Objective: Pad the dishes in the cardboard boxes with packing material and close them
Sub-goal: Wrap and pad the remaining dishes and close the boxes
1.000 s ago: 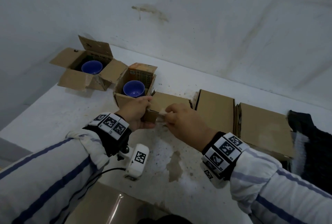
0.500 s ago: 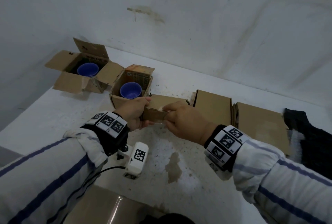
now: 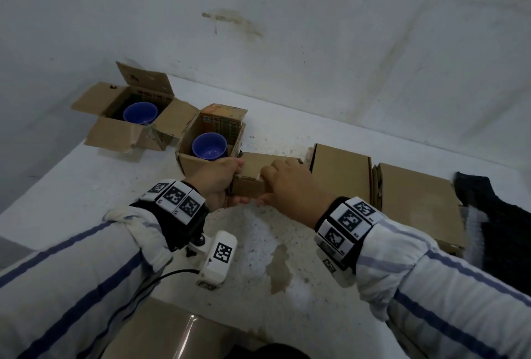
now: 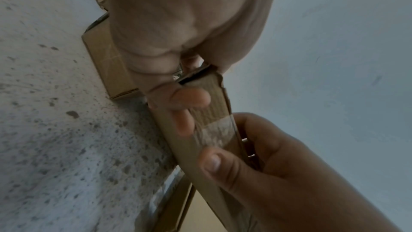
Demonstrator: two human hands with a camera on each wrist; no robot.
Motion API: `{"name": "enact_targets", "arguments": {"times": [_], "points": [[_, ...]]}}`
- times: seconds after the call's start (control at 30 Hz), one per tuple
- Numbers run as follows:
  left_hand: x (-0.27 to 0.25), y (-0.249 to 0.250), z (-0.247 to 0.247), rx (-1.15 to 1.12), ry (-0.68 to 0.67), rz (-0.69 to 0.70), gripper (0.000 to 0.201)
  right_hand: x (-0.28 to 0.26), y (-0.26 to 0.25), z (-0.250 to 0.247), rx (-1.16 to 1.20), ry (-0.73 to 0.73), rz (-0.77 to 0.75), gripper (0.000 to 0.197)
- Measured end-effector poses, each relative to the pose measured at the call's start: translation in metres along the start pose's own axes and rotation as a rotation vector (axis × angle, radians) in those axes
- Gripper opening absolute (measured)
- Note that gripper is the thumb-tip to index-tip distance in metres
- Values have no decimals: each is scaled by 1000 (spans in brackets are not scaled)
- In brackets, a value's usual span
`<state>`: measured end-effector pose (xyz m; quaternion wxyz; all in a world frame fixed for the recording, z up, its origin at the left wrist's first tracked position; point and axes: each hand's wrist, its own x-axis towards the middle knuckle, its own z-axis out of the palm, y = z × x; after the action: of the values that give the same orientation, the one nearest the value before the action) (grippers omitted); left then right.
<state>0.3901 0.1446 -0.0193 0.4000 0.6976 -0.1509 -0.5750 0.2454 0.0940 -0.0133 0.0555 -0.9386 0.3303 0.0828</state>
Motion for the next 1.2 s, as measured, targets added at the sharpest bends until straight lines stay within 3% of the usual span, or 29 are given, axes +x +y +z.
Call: {"name": "enact_targets", "arguments": {"times": [0.1,0.27,0.43,0.6,0.7,0.8,0.97,1.1,1.2], "points": [[0,-2,0,12,1,9,29,2,7,-4,60,-41,-66,47],[1,-2,-1,23,-4,20,27,1,5,-4,58,24,-7,48],[1,-4,-2,24,3,-3,28,3,6,-1,114,-44,-65,39],[2,-4,0,19,19,1,27,-1,10,0,24,-7,-34,54],[3,-5,-2,32,11,0,27,-5,3,7,-14,63,-28,49],[2,-10,-5,9,-29,-26,28,-9,4,13,6,20,-34,50],[4,-19,-4,-72,-55,-36,31,-18,19,25,351,-86,330,79],[8,-25,2,-57,-82,-44,23,-13,17,33,442,-129,421,93],[11,-29,3,-35,-38,-37,21,-14,21,31,432,-298,375,102]]}}
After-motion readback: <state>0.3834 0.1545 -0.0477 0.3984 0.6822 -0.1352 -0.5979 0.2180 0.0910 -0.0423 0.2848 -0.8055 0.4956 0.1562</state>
